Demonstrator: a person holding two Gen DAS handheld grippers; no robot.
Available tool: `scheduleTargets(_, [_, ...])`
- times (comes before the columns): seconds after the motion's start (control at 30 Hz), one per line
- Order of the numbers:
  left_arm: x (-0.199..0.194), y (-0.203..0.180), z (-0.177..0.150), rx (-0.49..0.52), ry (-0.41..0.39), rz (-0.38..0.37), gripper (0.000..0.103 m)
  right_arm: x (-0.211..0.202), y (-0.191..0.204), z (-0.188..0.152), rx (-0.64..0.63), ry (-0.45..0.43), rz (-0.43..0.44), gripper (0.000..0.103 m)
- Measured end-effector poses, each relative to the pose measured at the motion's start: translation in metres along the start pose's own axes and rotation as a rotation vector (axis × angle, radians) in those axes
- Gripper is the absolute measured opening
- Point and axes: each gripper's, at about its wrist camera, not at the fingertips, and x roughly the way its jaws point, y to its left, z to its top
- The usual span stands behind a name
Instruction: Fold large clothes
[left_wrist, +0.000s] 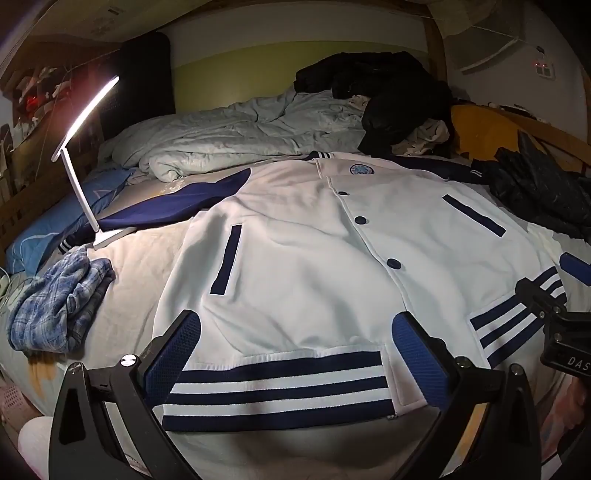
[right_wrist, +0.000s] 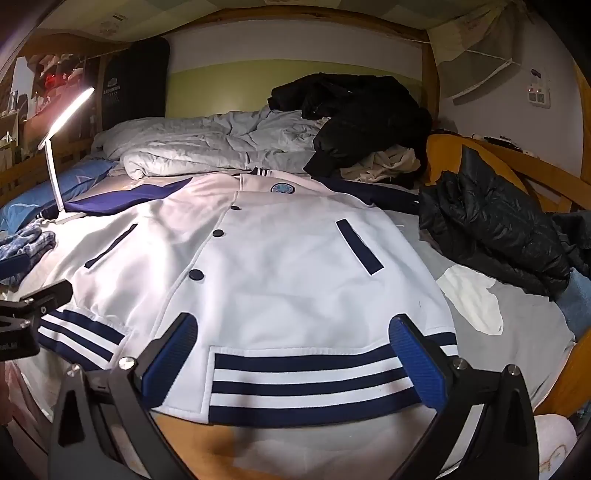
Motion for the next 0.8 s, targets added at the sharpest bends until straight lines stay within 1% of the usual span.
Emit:
scheduleTargets(0.2, [-0.0004, -0.0021, 0.0017, 0.008, 0.015, -0.005, 0.103, 0.0025, -0.0028, -0.0007, 0.017, 0.011, 0.009, 0.103])
scheduleTargets(0.6, [-0.0002, -0.0008, 0.0006, 0.01, 0.018, -0.002, 0.103, 0.0021, 0.0004, -0.0019, -0.002, 0.008, 0.004, 0.103])
scheduleTargets(0.67, [-0.0006, -0.0012, 0.0012, 0.01, 0.01, 0.005, 0.103, 0.0022, 0.0004, -0.0019, 0.0, 0.008, 0.0, 0.103])
scheduleTargets(0.73, [-0.0014, -0.0013, 0.0012, 0.015, -0.011, 0.03, 0.103, 0.0015, -0.0001, -0.0021, 0.001, 0.008, -0.002, 0.103])
scheduleTargets(0.8, [-0.0006, -0.0009, 0.0015, 0.013, -0.013, 0.043, 0.103, -0.002, -0.0014, -0.0023, 0.001, -0.001, 0.0, 0.103])
